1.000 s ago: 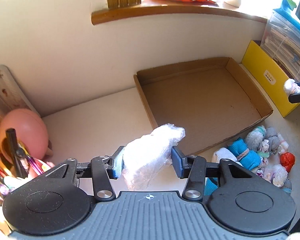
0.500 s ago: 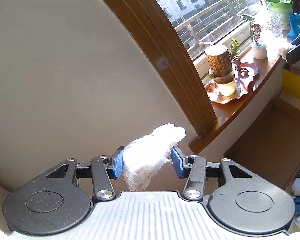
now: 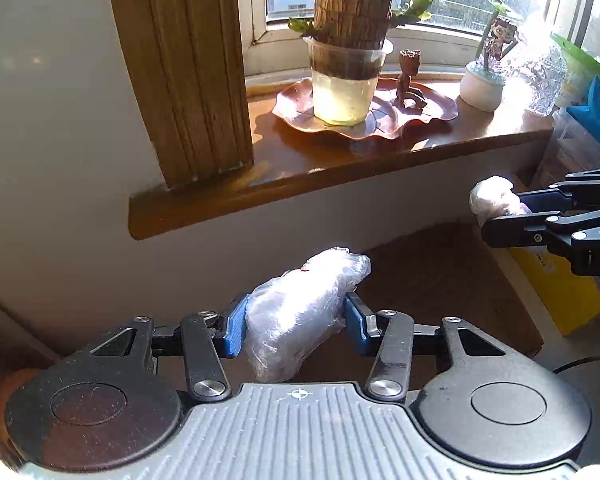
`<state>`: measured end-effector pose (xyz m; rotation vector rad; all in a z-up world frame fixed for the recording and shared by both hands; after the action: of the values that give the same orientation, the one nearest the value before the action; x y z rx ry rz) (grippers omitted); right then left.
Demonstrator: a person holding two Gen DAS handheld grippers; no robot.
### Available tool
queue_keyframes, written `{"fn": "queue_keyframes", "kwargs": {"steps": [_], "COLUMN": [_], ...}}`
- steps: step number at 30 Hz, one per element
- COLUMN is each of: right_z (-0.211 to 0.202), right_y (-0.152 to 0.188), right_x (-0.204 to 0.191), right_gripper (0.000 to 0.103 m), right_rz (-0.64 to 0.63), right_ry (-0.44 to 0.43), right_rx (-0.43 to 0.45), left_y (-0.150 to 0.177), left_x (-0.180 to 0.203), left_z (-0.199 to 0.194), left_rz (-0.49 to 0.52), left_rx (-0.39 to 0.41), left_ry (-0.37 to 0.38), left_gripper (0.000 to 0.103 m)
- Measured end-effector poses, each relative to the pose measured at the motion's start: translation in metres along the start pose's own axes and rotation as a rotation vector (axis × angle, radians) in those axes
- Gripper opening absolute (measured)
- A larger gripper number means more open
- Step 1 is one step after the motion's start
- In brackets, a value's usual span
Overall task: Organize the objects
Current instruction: 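Carry both bundles into the cardboard tray and open both tools to release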
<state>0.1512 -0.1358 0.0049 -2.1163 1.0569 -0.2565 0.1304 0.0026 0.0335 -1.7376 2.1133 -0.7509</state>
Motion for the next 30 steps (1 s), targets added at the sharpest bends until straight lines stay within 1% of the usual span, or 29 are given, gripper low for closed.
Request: {"fn": "queue_keyframes", "kwargs": {"steps": [2,3,5,7,10,12,15,17,18,19,21,24,27,28,30], "right_z": [0.027,0.037,0.054,0.068,0.096,0.111,0.131,0.142,0.148,0.153,0.164,0.173,0.180,0.182,0.187], "right_y": [0.012,0.017,0.024,0.026,0.031,0.033,0.034,0.033,0.033,0.033,0.033,0.030,0.027,0.027,0.025], "right_x": [0.005,0.008,0.013,0.017,0.028,0.033,0.039,0.038,0.038,0.038,0.038,0.035,0.032,0.032,0.030], "right_gripper": [0.030,0.030,0.030,0.030,0.030,0.030,0.030,0.030,0.030,0.030,0.030,0.030,0.030,0.030,0.030], "right_rz": [0.039,0.055,0.089,0.132,0.203,0.237,0.286,0.283,0.292,0.298,0.316,0.324,0.323,0.329,0.340], "right_ry": [-0.012,-0.017,-0.019,-0.033,-0.049,-0.046,-0.061,-0.061,-0.068,-0.071,-0.077,-0.083,-0.083,-0.086,-0.095], "right_rx": [-0.050,-0.061,-0.084,-0.106,-0.134,-0.146,-0.168,-0.184,-0.191,-0.196,-0.210,-0.220,-0.221,-0.225,-0.230], "left_y": [0.012,0.018,0.025,0.029,0.029,0.029,0.030,0.031,0.032,0.034,0.038,0.042,0.043,0.044,0.048], "left_x": [0.008,0.013,0.016,0.017,0.010,0.005,0.003,0.002,0.001,0.000,0.001,0.004,0.004,0.004,0.003], "left_z": [0.035,0.055,0.083,0.101,0.121,0.130,0.140,0.143,0.146,0.149,0.153,0.150,0.134,0.126,0.108], "left_rz": [-0.038,-0.057,-0.091,-0.106,-0.164,-0.205,-0.211,-0.220,-0.222,-0.228,-0.231,-0.219,-0.231,-0.231,-0.223], "left_rx": [-0.038,-0.066,-0.093,-0.103,-0.104,-0.101,-0.083,-0.071,-0.064,-0.070,-0.077,-0.066,-0.042,-0.026,-0.001], "left_ry": [-0.014,-0.025,-0.051,-0.077,-0.132,-0.145,-0.184,-0.202,-0.232,-0.235,-0.242,-0.230,-0.216,-0.202,-0.206], "left_gripper": [0.056,0.056,0.056,0.056,0.056,0.056,0.057,0.057,0.058,0.060,0.060,0.068,0.072,0.079,0.085]}}
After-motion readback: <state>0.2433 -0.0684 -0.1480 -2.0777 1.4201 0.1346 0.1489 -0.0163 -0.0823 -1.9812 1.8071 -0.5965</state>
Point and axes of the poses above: each gripper's, at about its wrist camera, not at the fingertips, and z roughly the way its jaws point, x to its right, y to its underside, the point moved 4 cm from there along z, roughly the way its jaws point, and after that the axes turned 7 degrees about -z, right-handed, at the moved point
